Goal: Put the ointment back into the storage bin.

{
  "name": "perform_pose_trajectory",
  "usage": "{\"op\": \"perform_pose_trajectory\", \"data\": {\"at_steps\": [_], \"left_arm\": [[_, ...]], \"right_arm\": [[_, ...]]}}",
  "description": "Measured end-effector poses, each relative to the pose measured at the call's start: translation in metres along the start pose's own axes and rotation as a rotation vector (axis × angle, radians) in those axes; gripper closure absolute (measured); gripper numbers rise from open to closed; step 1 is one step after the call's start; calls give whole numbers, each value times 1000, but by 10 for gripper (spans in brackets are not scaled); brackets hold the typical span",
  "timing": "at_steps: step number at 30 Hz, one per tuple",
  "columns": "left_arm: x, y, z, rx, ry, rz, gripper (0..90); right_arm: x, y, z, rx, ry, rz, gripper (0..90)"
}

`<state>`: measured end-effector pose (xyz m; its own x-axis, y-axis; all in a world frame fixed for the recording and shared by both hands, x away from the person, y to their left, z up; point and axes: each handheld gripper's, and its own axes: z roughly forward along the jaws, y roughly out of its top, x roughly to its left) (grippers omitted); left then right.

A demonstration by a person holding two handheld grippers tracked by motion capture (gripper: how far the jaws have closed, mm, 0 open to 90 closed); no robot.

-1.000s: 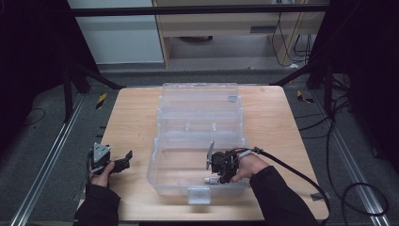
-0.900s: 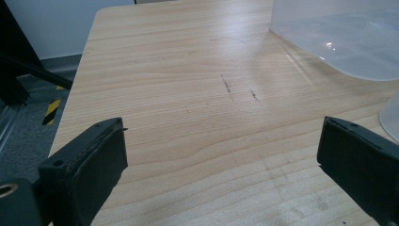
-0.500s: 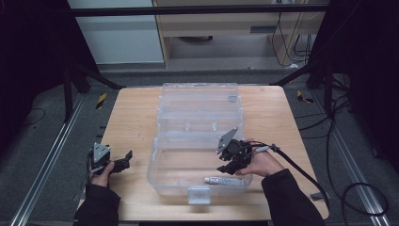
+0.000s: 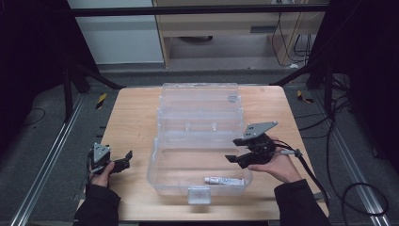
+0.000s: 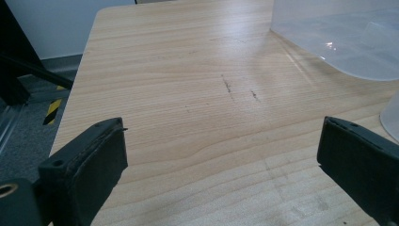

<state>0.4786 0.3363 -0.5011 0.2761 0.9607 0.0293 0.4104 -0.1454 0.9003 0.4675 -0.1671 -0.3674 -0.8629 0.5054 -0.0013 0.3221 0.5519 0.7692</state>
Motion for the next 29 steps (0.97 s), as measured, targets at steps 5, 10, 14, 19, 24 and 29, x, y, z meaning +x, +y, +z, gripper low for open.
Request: {"op": "perform_pose_trajectory", "data": {"at_steps": [5,10,14,19,24,29], "left_arm": [[0,0,0,0,0,0,15],[0,0,0,1,1,1,15],[0,0,0,1,1,1,15],[0,0,0,-1,-1,2,15],[0,0,0,-1,-2,2,15],[0,0,0,-1,-3,2,15]], "right_arm": [[-7,-13,-15,-95,-87,61,283],[-16,-32,-29,-151,-145,145,226],[-26,-52,-37,-199,-215,215,212],[-43,-73,-38,-163,-308,315,190],[-57,-96,-32,-148,-384,407,192],[-69,-120,-27,-134,-447,483,196]]}}
